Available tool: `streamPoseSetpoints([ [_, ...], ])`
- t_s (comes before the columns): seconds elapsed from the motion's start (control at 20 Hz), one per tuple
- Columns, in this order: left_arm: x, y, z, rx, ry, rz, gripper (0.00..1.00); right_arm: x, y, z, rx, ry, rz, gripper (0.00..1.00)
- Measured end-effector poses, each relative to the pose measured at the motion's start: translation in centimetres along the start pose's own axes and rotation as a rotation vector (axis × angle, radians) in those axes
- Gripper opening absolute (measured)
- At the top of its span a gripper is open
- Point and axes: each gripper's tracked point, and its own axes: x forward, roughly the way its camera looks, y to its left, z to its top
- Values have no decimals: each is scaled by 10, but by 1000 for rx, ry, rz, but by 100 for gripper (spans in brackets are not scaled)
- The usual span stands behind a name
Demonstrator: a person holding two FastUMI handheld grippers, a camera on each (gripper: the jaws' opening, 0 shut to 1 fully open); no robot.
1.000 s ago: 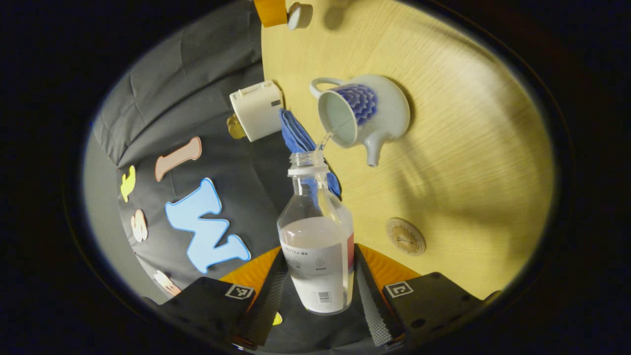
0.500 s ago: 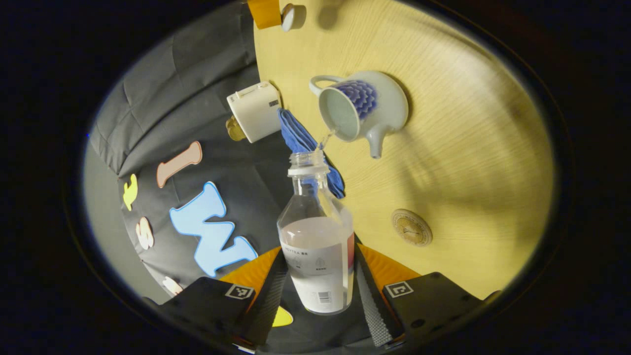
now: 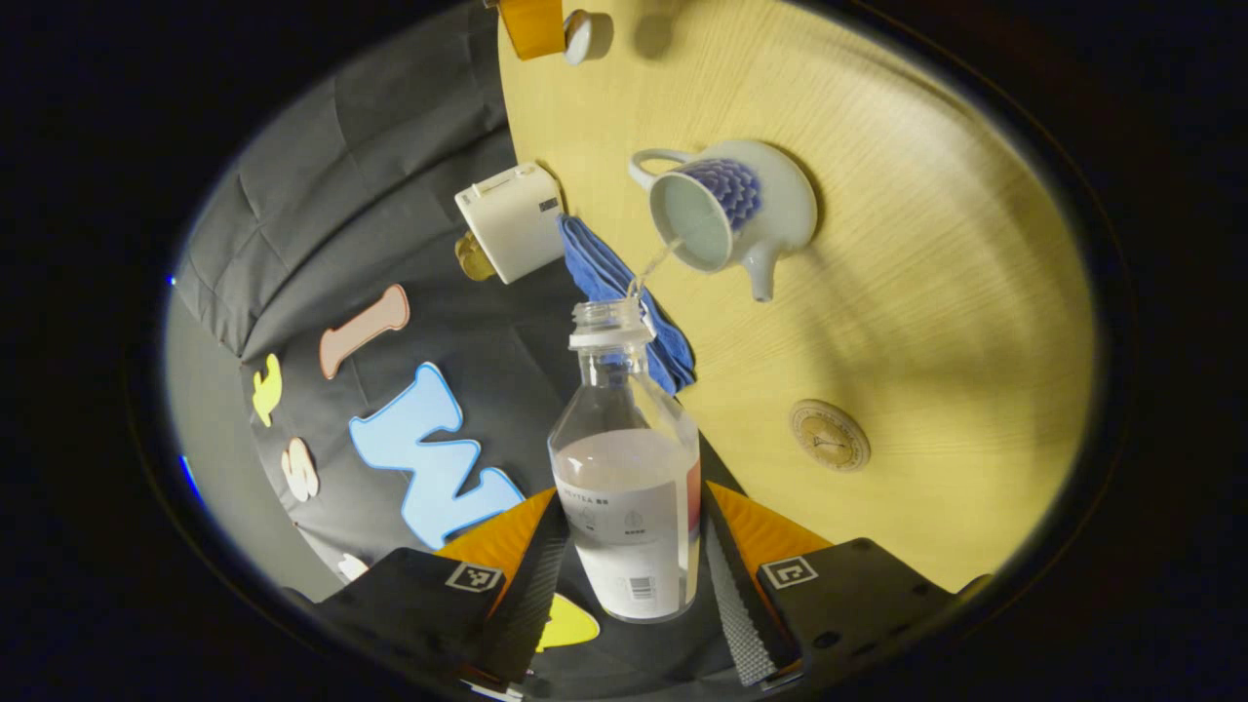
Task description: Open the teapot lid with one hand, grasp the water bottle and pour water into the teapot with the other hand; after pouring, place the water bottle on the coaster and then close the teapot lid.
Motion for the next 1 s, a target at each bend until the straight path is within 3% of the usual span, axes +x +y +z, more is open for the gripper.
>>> streamPoseSetpoints([
  [0.1,-1,4,-1,10,2,5,81,0,1,0,-1,-1,2,6],
  [0.15,-2,8,-1,14,2,7,87,-1,0,-1,-2,0,3,6],
  [1.0,-4,31,-2,119,14,27,87,-1,3,0,-3,-1,21,6],
])
